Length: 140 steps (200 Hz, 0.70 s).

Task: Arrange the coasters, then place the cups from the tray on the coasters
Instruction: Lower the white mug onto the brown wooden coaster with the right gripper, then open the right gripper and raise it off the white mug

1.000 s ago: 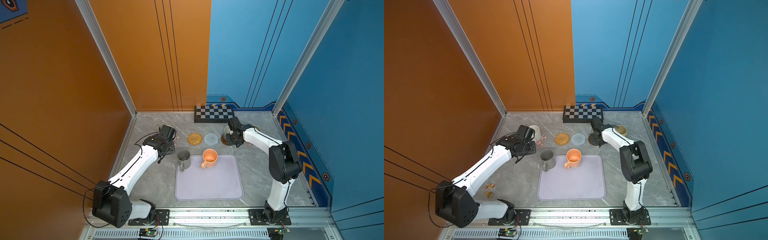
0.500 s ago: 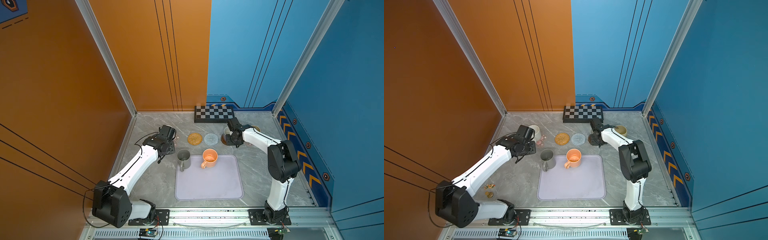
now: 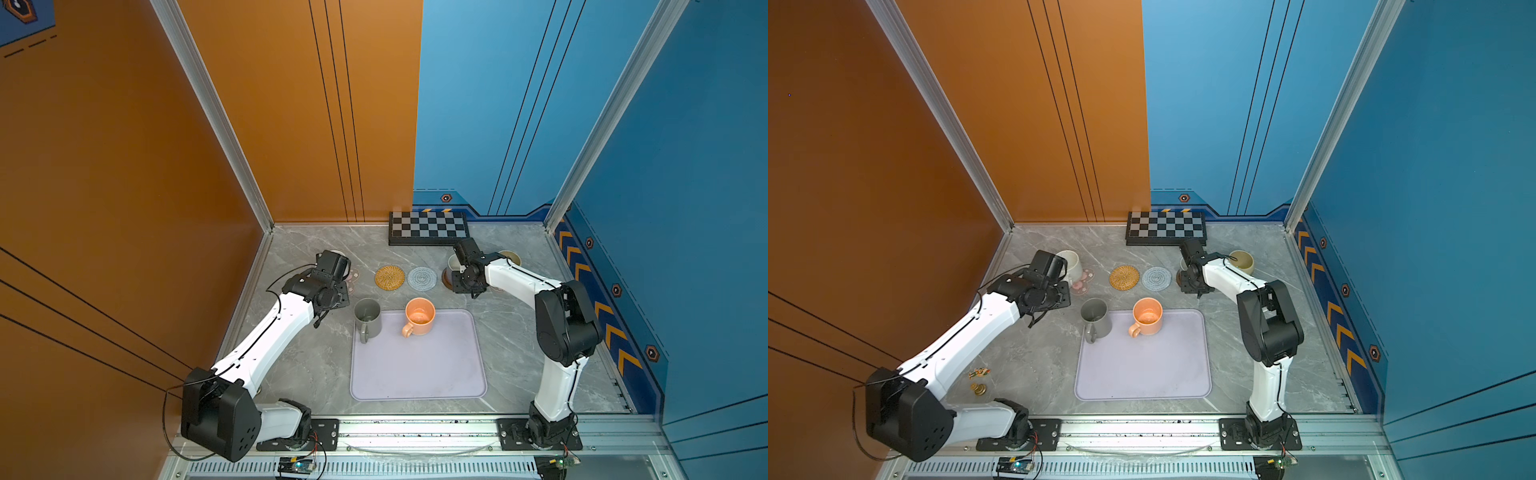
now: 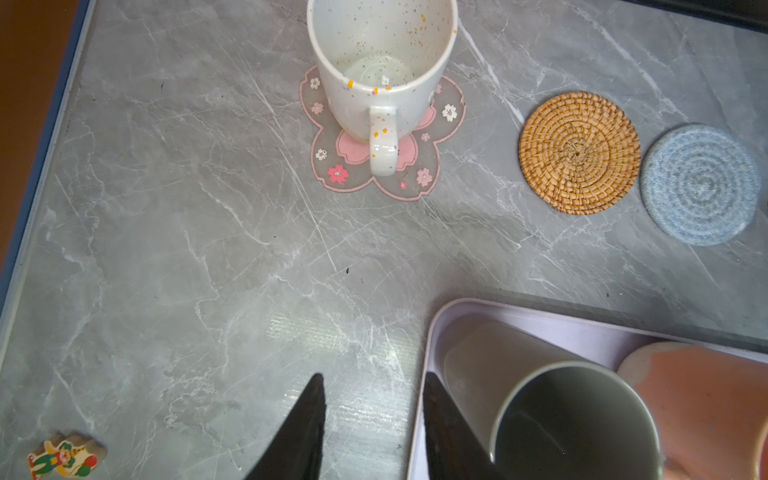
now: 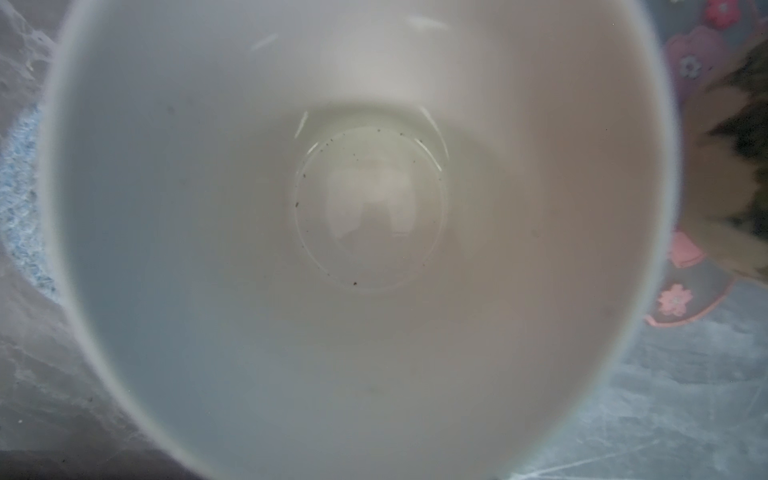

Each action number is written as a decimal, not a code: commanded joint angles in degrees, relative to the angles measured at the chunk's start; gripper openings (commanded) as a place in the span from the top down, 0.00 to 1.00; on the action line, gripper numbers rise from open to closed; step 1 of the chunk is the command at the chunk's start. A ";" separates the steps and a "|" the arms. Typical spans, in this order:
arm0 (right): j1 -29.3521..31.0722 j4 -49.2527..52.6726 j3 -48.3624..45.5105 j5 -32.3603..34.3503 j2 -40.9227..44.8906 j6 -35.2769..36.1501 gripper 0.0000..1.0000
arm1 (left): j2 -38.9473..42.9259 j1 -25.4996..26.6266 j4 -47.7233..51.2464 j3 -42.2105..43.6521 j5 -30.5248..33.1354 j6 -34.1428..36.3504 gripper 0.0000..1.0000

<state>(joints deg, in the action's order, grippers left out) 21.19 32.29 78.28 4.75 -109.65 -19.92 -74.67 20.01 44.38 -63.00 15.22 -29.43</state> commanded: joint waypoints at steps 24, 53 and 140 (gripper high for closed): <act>-0.10 -0.30 -0.76 1.55 3.22 -0.96 0.61 | 2.89 0.56 0.46 1.51 0.67 -0.03 0.60; 0.07 -0.13 -1.11 1.06 4.95 -0.12 0.60 | 4.08 0.67 0.57 1.86 0.14 0.79 0.60; 2.00 3.04 -2.87 3.27 13.85 2.39 0.56 | 10.79 1.42 2.45 5.96 -3.40 2.89 0.58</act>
<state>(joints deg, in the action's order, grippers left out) 22.61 32.58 76.40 6.24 -98.96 -18.74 -65.73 20.78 44.66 -58.57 14.70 -28.29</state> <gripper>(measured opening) 0.431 0.410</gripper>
